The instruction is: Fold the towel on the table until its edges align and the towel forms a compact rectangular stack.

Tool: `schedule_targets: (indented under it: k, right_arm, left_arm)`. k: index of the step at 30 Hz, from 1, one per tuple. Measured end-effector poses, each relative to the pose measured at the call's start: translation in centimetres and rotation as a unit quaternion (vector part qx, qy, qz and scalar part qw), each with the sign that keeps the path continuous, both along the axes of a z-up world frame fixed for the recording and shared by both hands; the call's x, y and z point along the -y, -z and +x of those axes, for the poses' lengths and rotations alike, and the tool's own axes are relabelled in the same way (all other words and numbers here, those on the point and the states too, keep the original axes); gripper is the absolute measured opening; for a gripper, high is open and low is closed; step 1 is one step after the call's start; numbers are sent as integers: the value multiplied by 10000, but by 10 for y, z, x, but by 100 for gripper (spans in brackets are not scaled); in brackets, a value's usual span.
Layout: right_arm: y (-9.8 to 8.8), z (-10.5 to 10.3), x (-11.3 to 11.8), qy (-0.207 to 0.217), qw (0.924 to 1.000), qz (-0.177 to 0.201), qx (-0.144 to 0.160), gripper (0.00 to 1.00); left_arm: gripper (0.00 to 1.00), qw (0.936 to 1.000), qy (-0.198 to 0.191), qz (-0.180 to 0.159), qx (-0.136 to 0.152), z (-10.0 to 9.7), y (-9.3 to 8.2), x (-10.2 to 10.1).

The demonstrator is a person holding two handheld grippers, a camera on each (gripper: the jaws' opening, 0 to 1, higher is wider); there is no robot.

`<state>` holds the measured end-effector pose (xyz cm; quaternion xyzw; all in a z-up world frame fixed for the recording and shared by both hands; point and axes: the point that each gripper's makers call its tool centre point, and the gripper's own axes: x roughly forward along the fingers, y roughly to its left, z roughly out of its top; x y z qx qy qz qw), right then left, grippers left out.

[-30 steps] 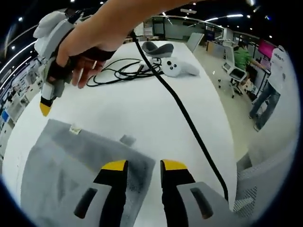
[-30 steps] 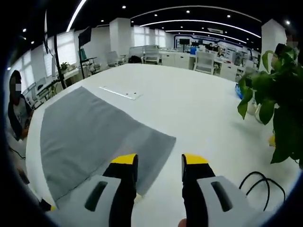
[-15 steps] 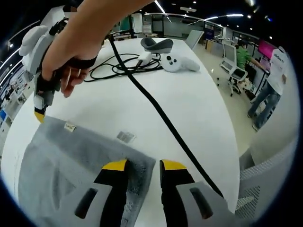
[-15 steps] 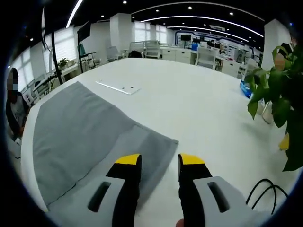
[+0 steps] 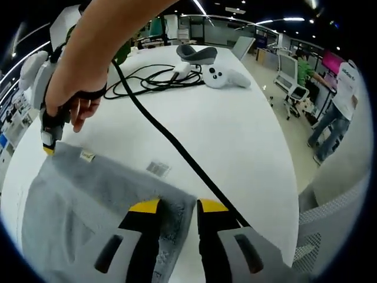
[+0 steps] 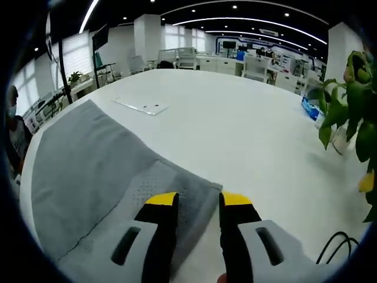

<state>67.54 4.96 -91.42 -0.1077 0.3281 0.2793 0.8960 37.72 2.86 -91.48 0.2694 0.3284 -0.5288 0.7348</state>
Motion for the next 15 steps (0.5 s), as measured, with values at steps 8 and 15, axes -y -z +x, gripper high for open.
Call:
schedule_targets:
  k: [8,15]
  right_arm:
    - [4,4,9,95,10000,-7,-24,20]
    - [4,-11,20,79,9998,107,-112,8]
  left_arm:
    - [19,9999,-127,-15,-43,0,0,4]
    - [11,9999,-153,-30,-34,-6,0,14]
